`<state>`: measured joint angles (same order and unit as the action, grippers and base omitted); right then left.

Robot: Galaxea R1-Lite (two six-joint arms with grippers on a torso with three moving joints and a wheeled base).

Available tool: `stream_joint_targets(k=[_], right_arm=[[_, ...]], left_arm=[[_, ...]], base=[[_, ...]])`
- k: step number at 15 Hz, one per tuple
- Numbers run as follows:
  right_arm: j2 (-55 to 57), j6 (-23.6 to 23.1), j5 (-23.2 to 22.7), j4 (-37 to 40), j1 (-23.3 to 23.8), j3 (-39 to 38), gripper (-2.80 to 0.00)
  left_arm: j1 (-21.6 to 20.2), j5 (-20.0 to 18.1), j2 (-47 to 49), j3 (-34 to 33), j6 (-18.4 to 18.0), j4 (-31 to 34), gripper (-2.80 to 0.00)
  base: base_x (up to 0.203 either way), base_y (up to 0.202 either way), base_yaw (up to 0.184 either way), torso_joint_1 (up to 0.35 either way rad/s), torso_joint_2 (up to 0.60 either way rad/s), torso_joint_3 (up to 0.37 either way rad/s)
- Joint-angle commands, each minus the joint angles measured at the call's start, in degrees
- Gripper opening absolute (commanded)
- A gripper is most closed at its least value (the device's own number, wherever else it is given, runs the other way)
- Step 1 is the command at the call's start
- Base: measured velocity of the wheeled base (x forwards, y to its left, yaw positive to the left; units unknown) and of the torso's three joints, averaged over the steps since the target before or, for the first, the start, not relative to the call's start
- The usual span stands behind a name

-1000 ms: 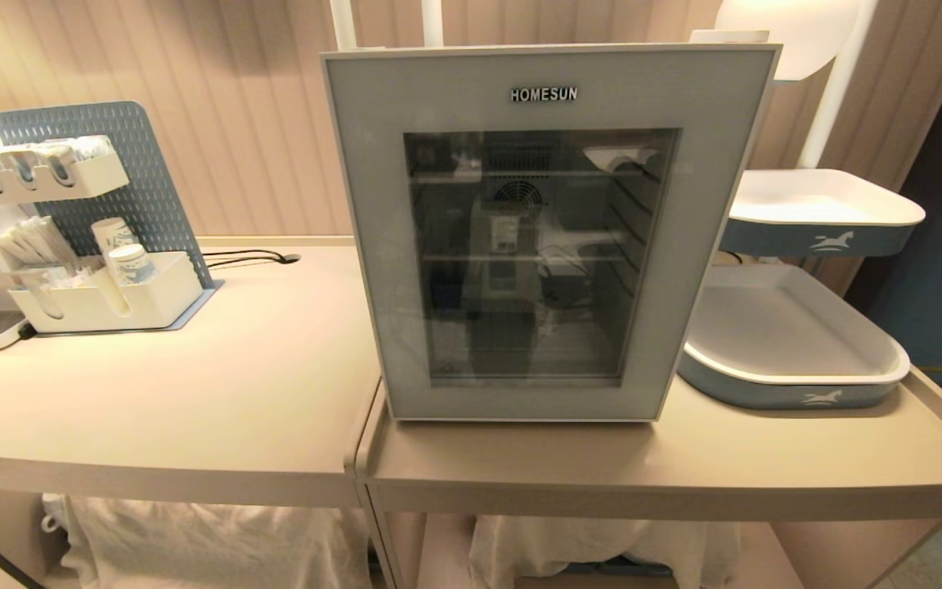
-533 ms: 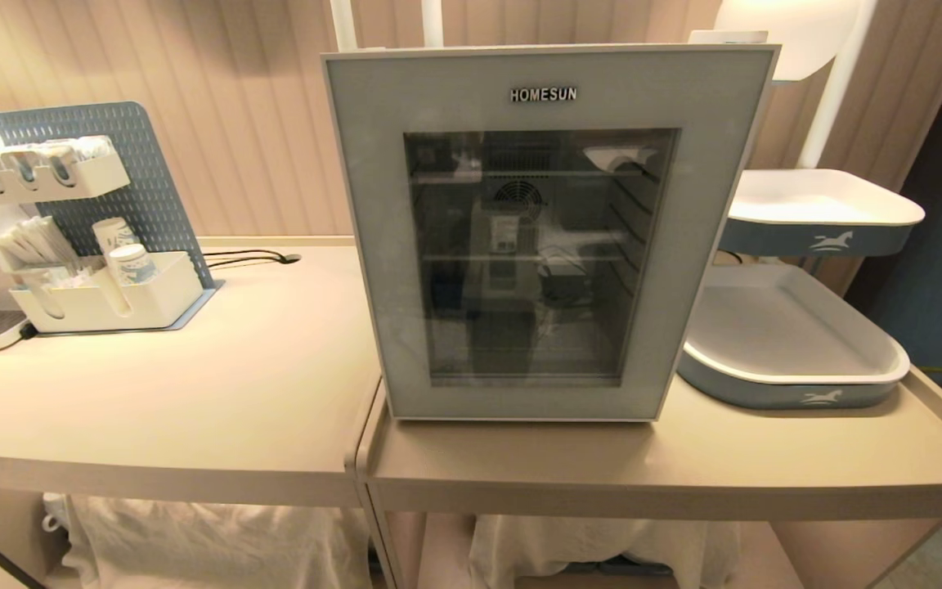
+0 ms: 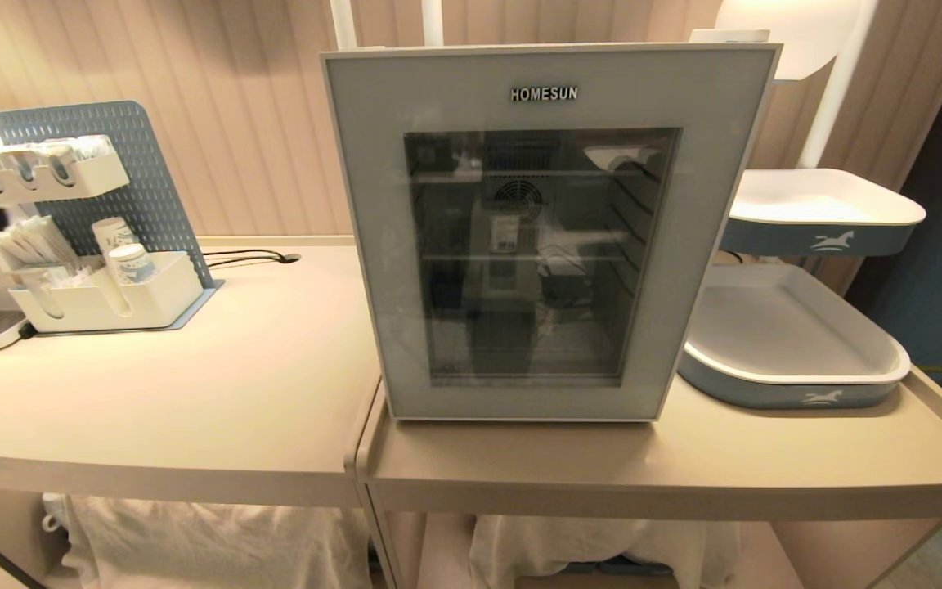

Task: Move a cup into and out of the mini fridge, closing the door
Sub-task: Open the freezer door

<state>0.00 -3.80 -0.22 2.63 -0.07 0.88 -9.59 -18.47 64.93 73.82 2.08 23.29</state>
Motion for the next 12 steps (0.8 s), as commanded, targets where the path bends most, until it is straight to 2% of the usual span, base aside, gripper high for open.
stream_joint_targets(k=[1, 4, 6, 9, 10, 12], right_arm=[[0.1, 0.0, 0.1, -0.3, 0.0, -0.1, -2.80], [0.0, 0.0, 0.1, -0.4, 0.0, -0.1, -2.80], [0.0, 0.0, 0.1, -0.4, 0.0, -0.1, -2.80], [0.0, 0.0, 0.1, -0.4, 0.0, -0.1, -2.80], [0.0, 0.1, 0.1, -0.5, 0.0, -0.2, -2.80], [0.0, 0.1, 0.1, -0.5, 0.0, -0.2, -2.80]], left_arm=[[-0.1, -11.6, 15.0, 1.2, 0.0, -5.2, 0.00], [-0.1, -26.9, 26.1, 0.4, -0.1, -17.9, 0.00], [-0.1, -34.1, 32.3, 0.0, -0.3, -24.4, 0.00], [0.8, -47.8, 38.9, -1.5, -0.2, -32.9, 0.00], [1.8, -50.1, 40.8, -1.7, -0.1, -35.2, 0.00], [4.7, -52.1, 44.2, -1.7, 0.1, -38.8, 0.00]], base=[[0.000, 0.000, 0.000, 0.000, 0.00, 0.000], [0.000, 0.000, 0.000, 0.000, 0.00, 0.000], [0.000, 0.000, 0.000, 0.000, 0.00, 0.000], [0.000, 0.000, 0.000, 0.000, 0.00, 0.000], [0.000, 0.000, 0.000, 0.000, 0.00, 0.000], [0.000, 0.000, 0.000, 0.000, 0.00, 0.000]])
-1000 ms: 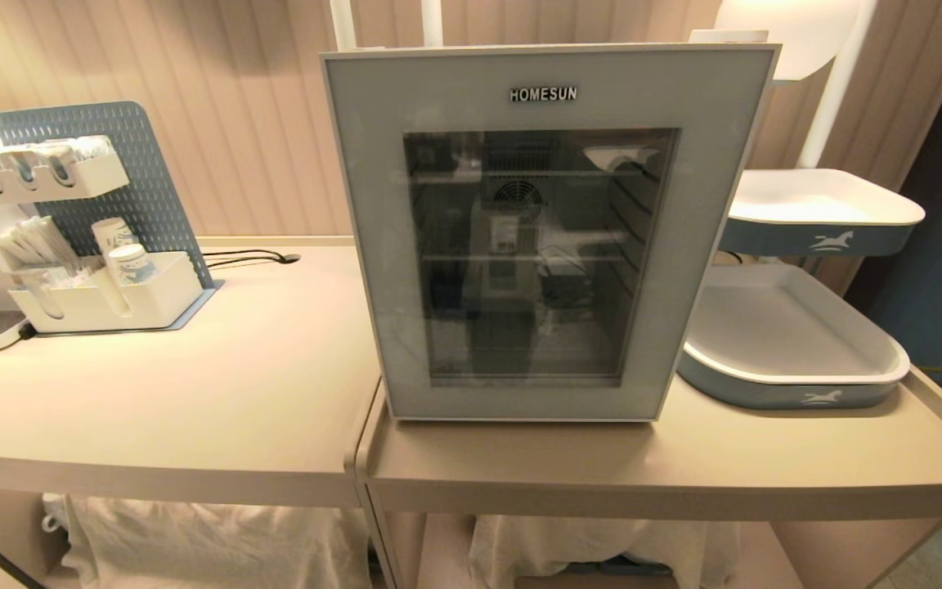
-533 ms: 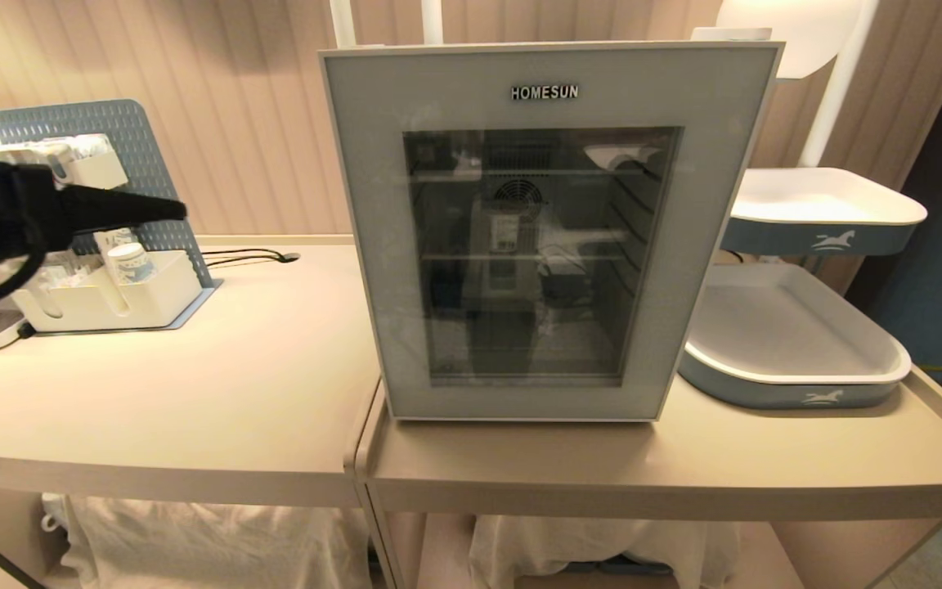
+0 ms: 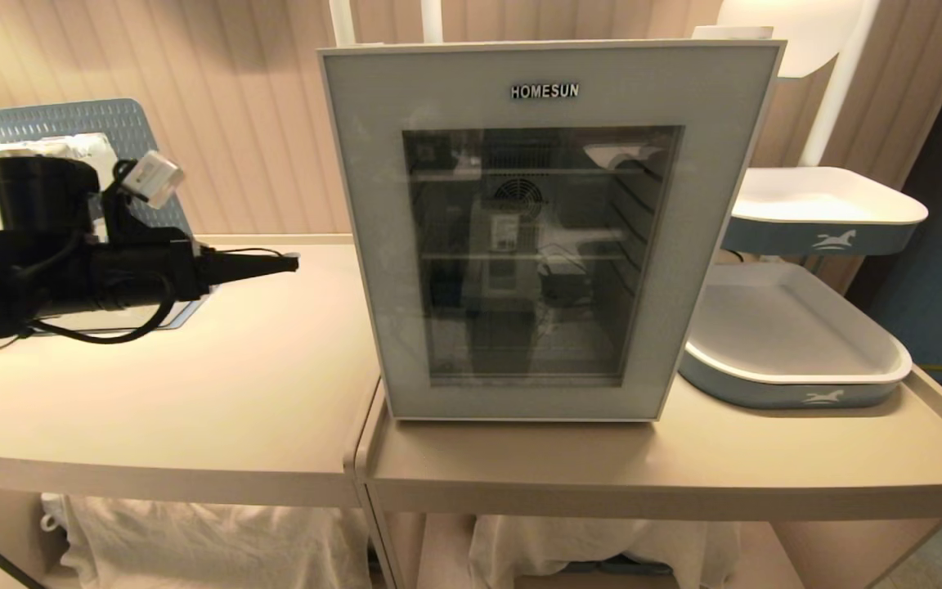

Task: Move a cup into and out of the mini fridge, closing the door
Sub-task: Open the freezer door

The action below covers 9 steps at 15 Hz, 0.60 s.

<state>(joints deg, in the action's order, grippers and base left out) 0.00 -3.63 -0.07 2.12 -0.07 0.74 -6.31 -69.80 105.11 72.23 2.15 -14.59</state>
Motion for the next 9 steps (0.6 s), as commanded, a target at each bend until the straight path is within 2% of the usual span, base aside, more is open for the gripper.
stream_joint_targets(k=[1, 4, 6, 7, 9], right_arm=[[0.1, -0.1, 0.0, 0.0, 0.0, 0.0, -2.80], [0.0, 0.1, 0.2, -0.1, 0.0, 0.0, -2.80], [0.0, 0.2, 0.2, -0.2, 0.0, 0.0, -2.80], [0.0, 0.1, 0.1, -0.2, 0.0, 0.0, -2.80], [0.0, 0.1, 0.0, -0.2, 0.0, 0.0, -2.80]], left_arm=[[3.0, -1.0, 5.3, -0.1, -0.2, -2.3, 0.00], [5.3, -1.6, 9.0, -0.3, -0.3, -9.5, 0.00], [6.9, -1.9, 12.3, -0.5, 0.5, -18.4, 0.00], [8.1, -2.1, 12.5, -0.9, 2.0, -20.5, 0.00], [9.3, -2.1, 12.1, -1.0, 3.0, -20.7, 0.00]], base=[[0.000, 0.000, 0.000, 0.000, 0.00, 0.000], [0.000, 0.000, 0.000, 0.000, 0.00, 0.000], [0.000, 0.000, 0.000, 0.000, 0.00, 0.000], [0.000, 0.000, 0.000, 0.000, 0.00, 0.000], [0.000, 0.000, 0.000, 0.000, 0.00, 0.000]])
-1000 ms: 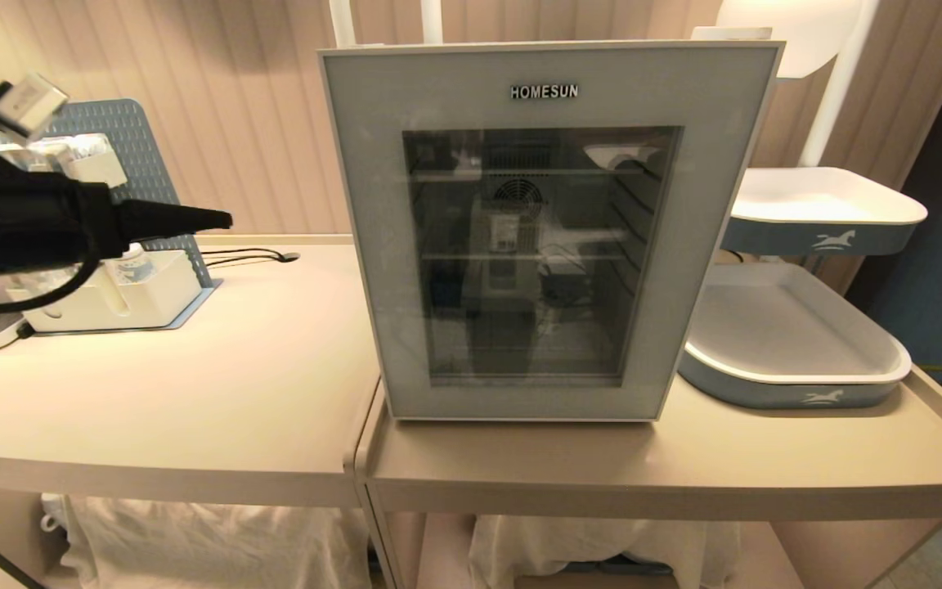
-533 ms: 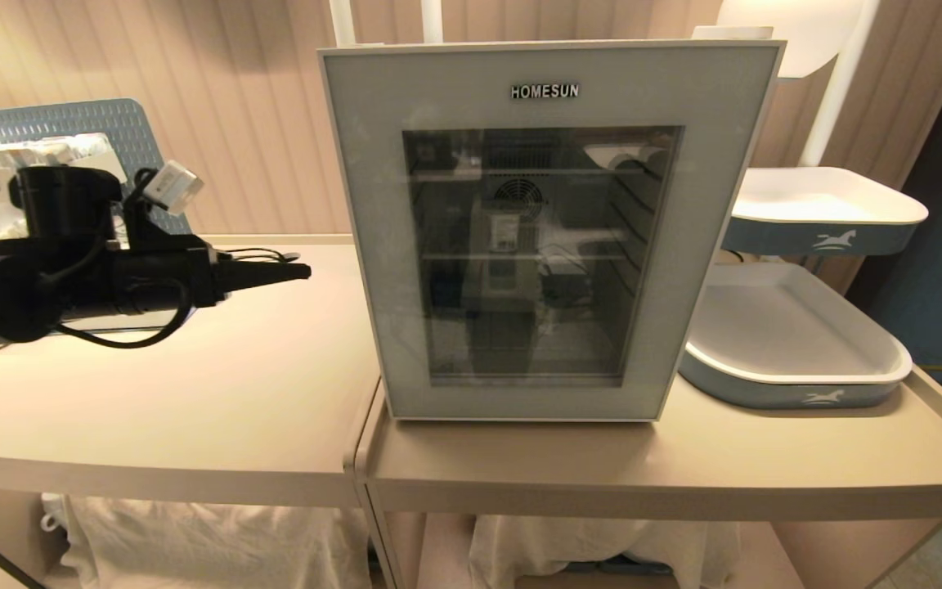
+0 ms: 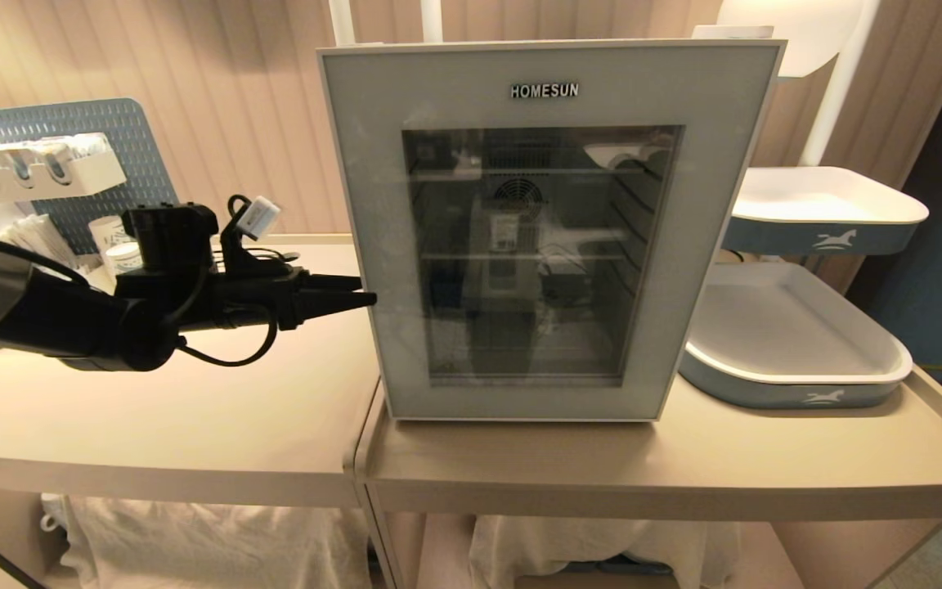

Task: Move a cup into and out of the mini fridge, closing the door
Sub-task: Open the freezer door

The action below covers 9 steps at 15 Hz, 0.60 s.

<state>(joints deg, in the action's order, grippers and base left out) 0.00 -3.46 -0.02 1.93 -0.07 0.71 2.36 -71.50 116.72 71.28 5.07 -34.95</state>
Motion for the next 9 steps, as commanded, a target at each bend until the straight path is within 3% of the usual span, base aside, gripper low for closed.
stream_joint_targets(k=[1, 9], right_arm=[[0.0, -0.1, 0.0, 0.0, -0.1, 0.0, -2.80], [0.0, -0.1, 0.0, 0.2, 0.0, 0.0, -2.80]], left_arm=[[1.6, -0.4, 0.4, 0.0, 0.6, -0.4, 0.00], [3.6, -0.4, -4.3, -5.1, 1.7, -0.4, 0.00]], base=[[0.000, 0.000, 0.000, 0.000, 0.00, 0.000], [0.000, 0.000, 0.000, 0.000, 0.00, 0.000]])
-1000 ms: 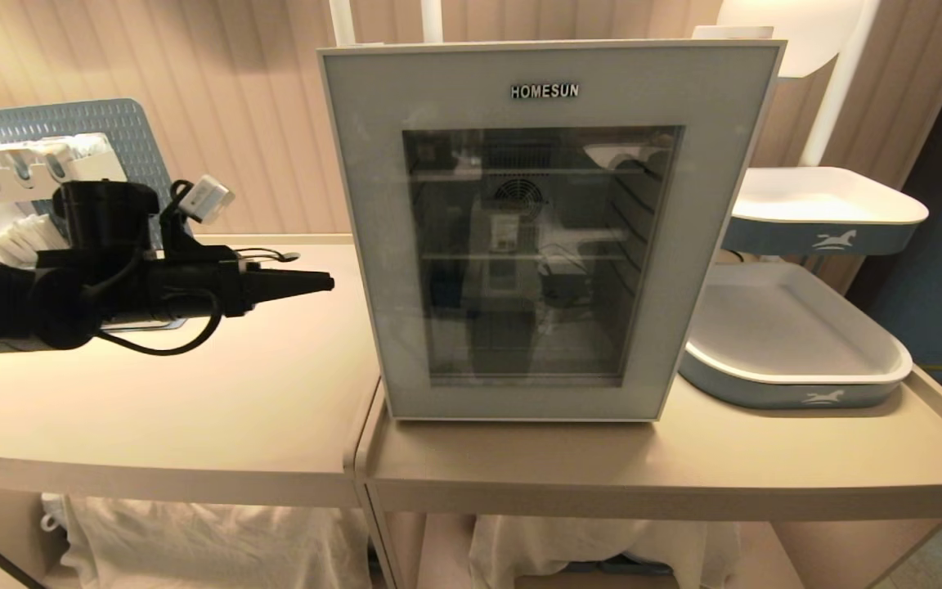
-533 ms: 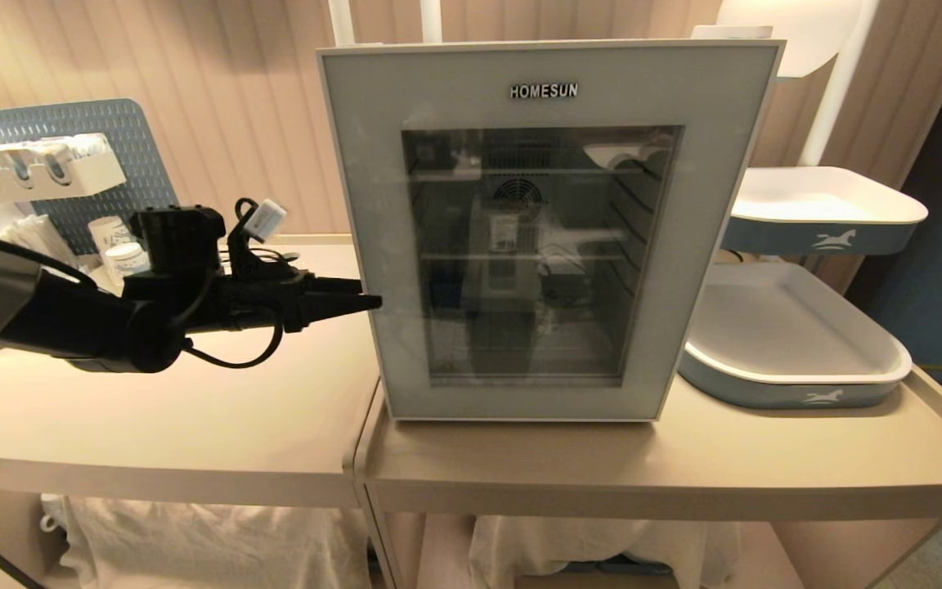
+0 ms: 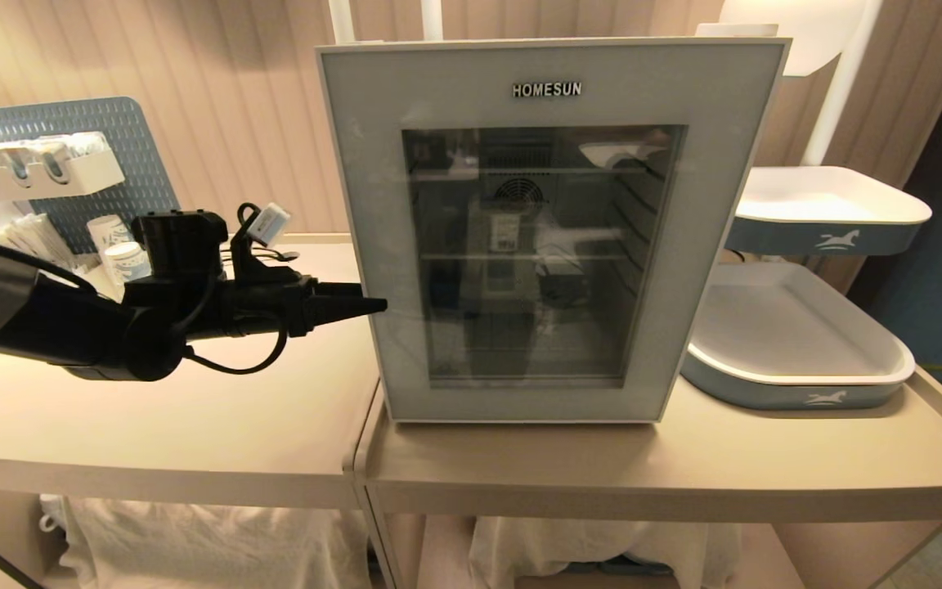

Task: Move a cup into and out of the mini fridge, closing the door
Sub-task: Open the freezer door

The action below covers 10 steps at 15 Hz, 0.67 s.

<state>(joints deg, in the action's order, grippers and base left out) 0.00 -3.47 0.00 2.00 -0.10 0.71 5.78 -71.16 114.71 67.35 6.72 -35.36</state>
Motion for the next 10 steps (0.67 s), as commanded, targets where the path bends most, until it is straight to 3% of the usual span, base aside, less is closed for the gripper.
stream_joint_targets(k=[1, 5, 10], right_arm=[[0.0, 0.0, -0.1, 0.2, 0.0, 0.1, -2.80], [0.0, -0.1, -0.1, 0.5, 0.0, 0.1, -2.80], [0.0, -0.1, -0.1, 0.5, 0.0, 0.1, -2.80]], left_arm=[[0.2, -0.8, -3.9, -2.4, -0.1, 0.0, 0.00], [0.2, -1.2, -12.2, -8.7, -0.3, 0.0, 0.00], [1.9, -5.9, -28.3, -20.0, 0.3, 0.4, 0.00]], base=[[0.000, 0.000, 0.000, 0.000, 0.00, 0.000], [0.000, 0.000, 0.000, 0.000, 0.00, 0.000], [0.000, 0.000, 0.000, 0.000, 0.00, 0.000]])
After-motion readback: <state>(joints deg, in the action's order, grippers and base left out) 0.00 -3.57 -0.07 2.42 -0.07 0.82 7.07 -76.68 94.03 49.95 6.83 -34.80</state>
